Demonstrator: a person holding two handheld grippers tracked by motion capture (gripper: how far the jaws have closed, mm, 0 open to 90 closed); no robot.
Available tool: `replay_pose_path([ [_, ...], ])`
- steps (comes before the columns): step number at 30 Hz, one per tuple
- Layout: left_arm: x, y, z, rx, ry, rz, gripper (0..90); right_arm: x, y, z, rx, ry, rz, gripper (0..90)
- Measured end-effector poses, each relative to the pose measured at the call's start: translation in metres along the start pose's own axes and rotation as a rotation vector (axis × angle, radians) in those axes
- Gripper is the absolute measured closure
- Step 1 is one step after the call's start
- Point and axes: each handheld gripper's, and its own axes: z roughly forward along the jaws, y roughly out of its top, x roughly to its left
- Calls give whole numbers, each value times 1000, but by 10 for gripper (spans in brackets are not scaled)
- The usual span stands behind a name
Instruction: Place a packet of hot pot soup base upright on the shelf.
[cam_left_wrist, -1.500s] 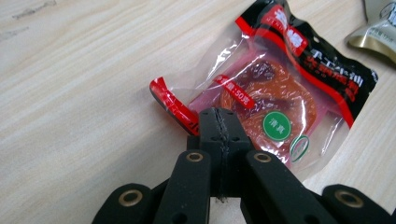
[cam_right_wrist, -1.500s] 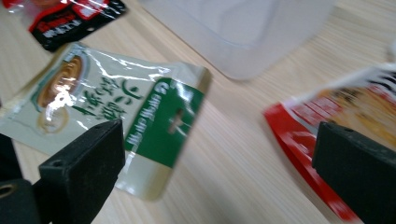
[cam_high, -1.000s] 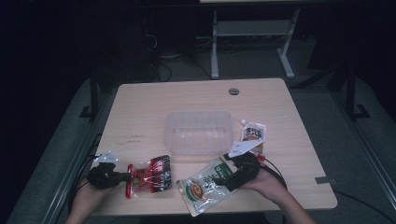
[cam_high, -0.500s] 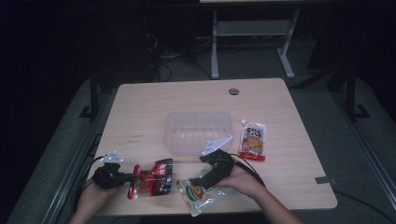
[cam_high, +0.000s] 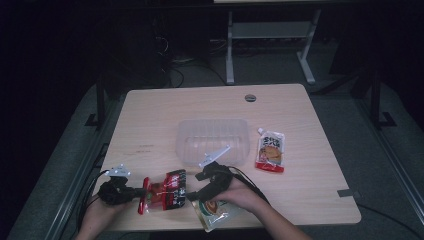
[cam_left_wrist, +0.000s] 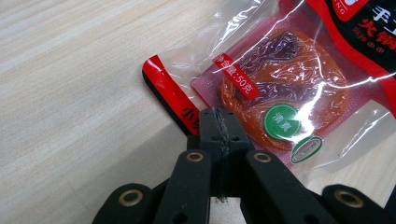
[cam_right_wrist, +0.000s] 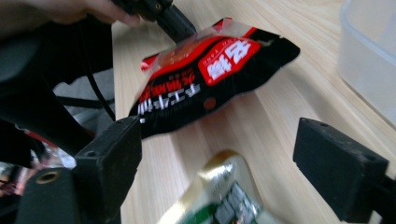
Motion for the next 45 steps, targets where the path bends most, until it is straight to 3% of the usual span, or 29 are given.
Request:
replay_pose_path([
  [10,1,-1,0,-10,-11,-11,899,-3,6,22,22,37,24,255],
  [22,2,-3,0,-24,-18,-21,900,-2,10,31,18,94,47,601],
  [29,2,-2,1,-24,-23,-14,899,0,14,31,-9,104,15,744],
  [32,2,-3,1,-33,-27,-30,899,1,15,32,-4,104,-5,794],
  [35,2,-3,1,-31,-24,-15,900,2,16,33,-10,109,-29,854],
  [40,2,-3,1,-31,-25,-20,900,3,18,35,-28,118,-48,896],
  [45,1,-2,1,-25,-23,-2,900,3,19,33,-65,179,-38,900],
])
